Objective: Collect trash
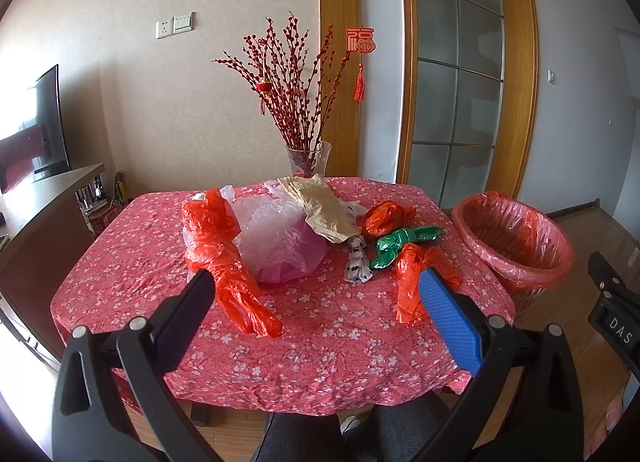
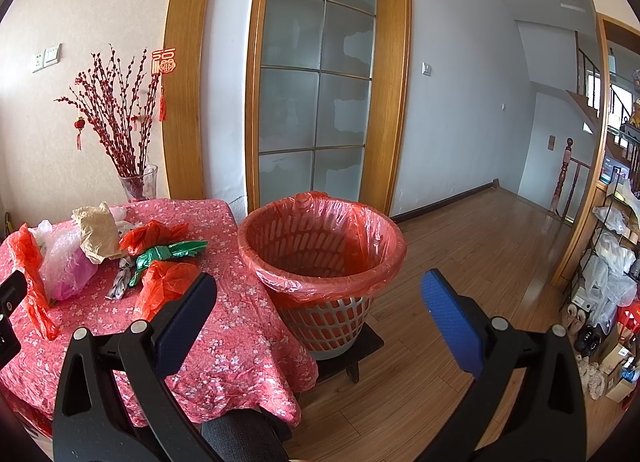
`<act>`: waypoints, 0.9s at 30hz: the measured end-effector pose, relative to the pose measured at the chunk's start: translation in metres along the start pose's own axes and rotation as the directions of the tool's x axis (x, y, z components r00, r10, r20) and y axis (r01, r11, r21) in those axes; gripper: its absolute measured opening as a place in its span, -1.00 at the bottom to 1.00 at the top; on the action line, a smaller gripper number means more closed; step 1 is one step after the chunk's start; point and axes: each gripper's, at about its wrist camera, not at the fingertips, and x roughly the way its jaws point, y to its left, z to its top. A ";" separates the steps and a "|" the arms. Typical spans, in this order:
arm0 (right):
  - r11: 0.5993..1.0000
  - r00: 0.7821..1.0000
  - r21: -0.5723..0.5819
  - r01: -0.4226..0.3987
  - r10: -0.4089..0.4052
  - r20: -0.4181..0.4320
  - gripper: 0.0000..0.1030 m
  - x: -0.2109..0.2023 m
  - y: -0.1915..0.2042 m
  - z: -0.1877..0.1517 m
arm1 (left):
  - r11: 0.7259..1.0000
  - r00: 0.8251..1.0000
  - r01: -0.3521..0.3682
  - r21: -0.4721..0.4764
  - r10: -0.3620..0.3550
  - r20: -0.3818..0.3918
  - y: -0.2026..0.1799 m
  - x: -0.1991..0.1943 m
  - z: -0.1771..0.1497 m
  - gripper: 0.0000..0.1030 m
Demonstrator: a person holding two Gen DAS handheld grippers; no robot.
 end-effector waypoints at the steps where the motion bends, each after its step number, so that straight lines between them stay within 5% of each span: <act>1: 1.000 1.000 0.000 0.000 0.000 0.000 0.97 0.000 0.000 0.000 | 1.000 1.000 0.000 0.000 0.000 0.000 0.000 0.000 0.000 0.92; 27: 1.000 1.000 0.017 -0.018 0.019 -0.010 0.97 0.007 -0.002 -0.002 | 1.000 1.000 -0.023 -0.015 0.023 -0.006 0.002 0.006 -0.009 0.92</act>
